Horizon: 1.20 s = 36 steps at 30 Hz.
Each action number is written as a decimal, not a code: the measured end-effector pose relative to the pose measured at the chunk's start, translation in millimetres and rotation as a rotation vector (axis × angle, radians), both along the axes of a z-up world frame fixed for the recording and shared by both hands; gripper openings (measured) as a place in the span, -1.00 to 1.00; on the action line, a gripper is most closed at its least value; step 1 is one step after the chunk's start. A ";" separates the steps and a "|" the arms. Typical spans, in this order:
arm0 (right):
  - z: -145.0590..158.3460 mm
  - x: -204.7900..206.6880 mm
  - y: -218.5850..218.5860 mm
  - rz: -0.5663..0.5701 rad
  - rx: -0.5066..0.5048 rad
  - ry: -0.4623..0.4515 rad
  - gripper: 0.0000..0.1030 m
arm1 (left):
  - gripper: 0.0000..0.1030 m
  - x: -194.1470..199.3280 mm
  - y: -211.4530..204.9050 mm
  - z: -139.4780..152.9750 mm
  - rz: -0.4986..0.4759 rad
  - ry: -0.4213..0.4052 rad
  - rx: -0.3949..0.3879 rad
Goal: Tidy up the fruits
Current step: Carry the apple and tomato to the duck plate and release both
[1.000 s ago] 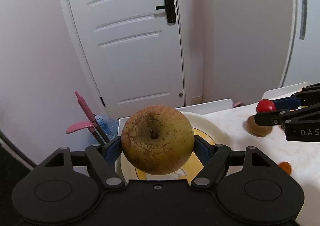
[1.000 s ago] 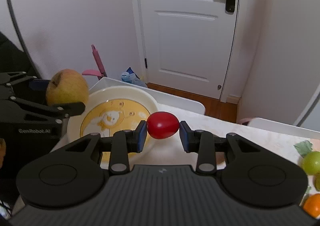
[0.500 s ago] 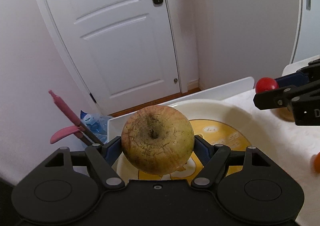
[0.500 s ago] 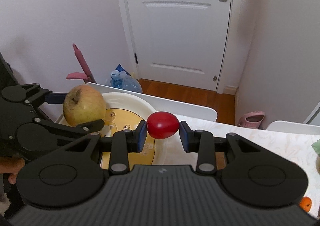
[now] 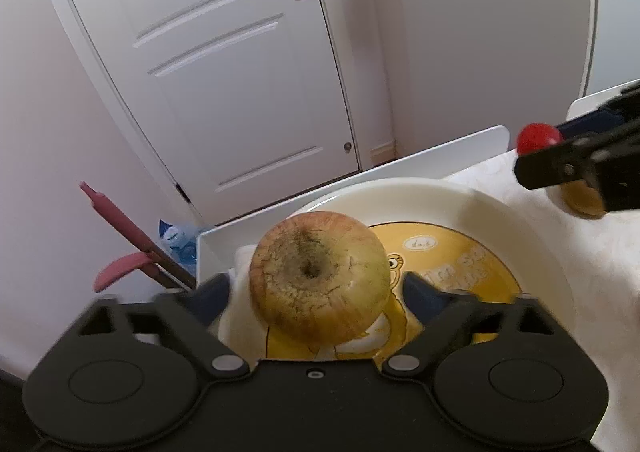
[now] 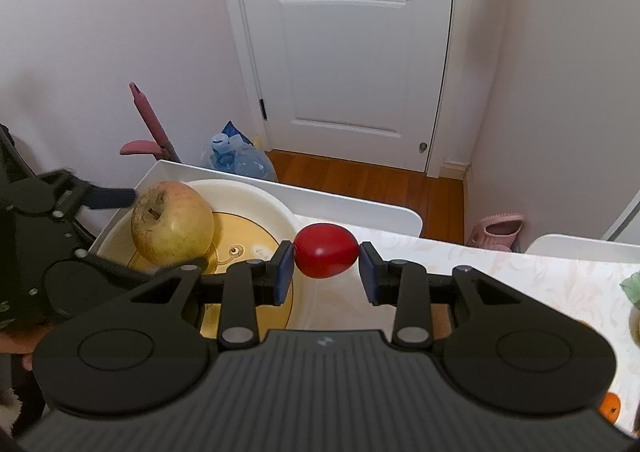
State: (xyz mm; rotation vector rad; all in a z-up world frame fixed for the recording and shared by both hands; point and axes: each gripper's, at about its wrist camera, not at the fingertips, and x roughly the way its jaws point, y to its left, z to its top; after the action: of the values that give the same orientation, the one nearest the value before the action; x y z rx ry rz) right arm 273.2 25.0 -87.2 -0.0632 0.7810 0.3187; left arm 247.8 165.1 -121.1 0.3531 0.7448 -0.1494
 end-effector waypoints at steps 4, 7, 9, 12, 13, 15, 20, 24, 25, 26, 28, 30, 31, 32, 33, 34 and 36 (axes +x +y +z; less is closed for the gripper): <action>4.1 2.4 -0.4 0.038 -0.006 -0.008 -0.03 | 1.00 -13.6 3.1 5.7 0.010 -0.017 -0.027; 5.1 3.7 1.8 0.077 -0.015 -0.012 -0.03 | 1.00 -20.9 9.8 7.7 0.038 -0.004 -0.069; 5.4 5.0 4.9 0.102 -0.022 -0.015 -0.03 | 1.00 -28.0 12.0 9.3 0.055 -0.010 -0.074; 3.2 6.2 12.7 0.144 -0.037 -0.026 -0.03 | 1.00 -38.4 12.8 12.2 0.070 -0.021 -0.078; 1.8 7.0 16.2 0.162 -0.047 -0.027 -0.03 | 1.00 -39.9 14.3 12.7 0.073 -0.019 -0.083; -2.6 8.6 23.9 0.199 -0.063 -0.030 -0.03 | 1.00 -45.6 15.5 12.7 0.075 -0.017 -0.091; -19.2 12.7 45.3 0.295 -0.106 -0.029 -0.03 | 1.00 -54.6 20.5 13.1 0.084 -0.016 -0.092; -31.6 14.8 57.9 0.336 -0.124 -0.027 -0.03 | 1.00 -56.8 27.3 12.2 0.088 -0.013 -0.099; -33.8 15.2 59.9 0.339 -0.126 -0.027 -0.03 | 1.00 -57.8 28.2 12.3 0.088 -0.014 -0.100; -36.0 15.9 61.6 0.342 -0.127 -0.027 -0.03 | 1.00 -58.5 29.0 12.1 0.087 -0.016 -0.101; -38.9 16.1 64.2 0.346 -0.129 -0.028 -0.03 | 1.00 -59.3 31.1 11.0 0.086 -0.016 -0.104; -40.3 14.1 64.3 0.352 -0.135 -0.033 0.01 | 1.00 -59.6 32.8 9.9 0.085 -0.014 -0.106; -40.0 11.8 65.1 0.355 -0.138 -0.045 0.10 | 1.00 -60.0 33.5 9.7 0.085 -0.014 -0.105; -38.8 8.9 64.5 0.355 -0.143 -0.057 0.35 | 1.00 -60.8 33.9 9.8 0.085 -0.014 -0.104; -37.4 5.1 64.2 0.349 -0.154 -0.078 0.64 | 1.00 -61.4 34.5 9.8 0.086 -0.013 -0.104; -35.9 2.2 64.5 0.344 -0.165 -0.093 0.78 | 1.00 -61.7 34.3 10.6 0.089 -0.014 -0.104; -33.0 -2.6 62.5 0.340 -0.167 -0.109 0.92 | 1.00 -63.5 35.2 11.5 0.093 -0.021 -0.105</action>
State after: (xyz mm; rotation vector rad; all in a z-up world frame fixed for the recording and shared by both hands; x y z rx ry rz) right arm 270.6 87.5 -120.3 -0.3705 0.6863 0.5671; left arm 184.2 200.2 -109.6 0.2190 0.7286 -0.0969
